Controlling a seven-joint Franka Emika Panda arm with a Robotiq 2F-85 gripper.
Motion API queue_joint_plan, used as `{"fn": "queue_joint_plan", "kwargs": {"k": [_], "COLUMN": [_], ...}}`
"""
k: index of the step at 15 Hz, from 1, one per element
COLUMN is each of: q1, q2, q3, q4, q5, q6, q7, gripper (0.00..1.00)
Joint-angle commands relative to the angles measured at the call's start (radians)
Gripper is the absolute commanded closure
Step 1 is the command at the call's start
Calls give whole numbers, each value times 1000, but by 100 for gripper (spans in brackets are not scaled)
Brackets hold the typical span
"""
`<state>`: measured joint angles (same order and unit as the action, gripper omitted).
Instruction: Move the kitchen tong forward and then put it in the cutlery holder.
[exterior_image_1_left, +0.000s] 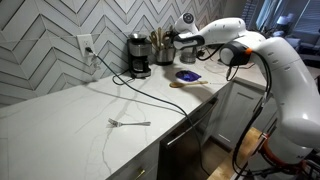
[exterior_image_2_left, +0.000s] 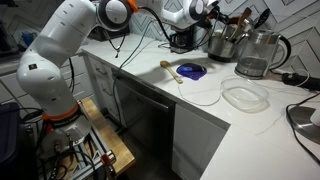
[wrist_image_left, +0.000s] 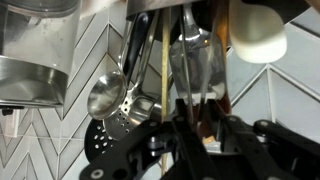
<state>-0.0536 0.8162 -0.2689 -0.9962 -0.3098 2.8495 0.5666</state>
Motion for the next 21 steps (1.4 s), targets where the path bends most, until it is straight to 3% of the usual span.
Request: {"fn": "queue_joint_plan", "kwargs": {"k": [1, 5, 7, 13, 21], "q1": [-11, 11, 32, 76, 69], "q2": [-42, -109, -148, -293, -484], "q3": [53, 59, 45, 67, 154], "q4": [-16, -14, -14, -35, -110], "q5": [11, -10, -30, -20, 89], "q6": [-81, -195, -278, -665, -1029], "q7": [-73, -140, -180, -378, -565], "gripper": [41, 10, 0, 0, 0]}}
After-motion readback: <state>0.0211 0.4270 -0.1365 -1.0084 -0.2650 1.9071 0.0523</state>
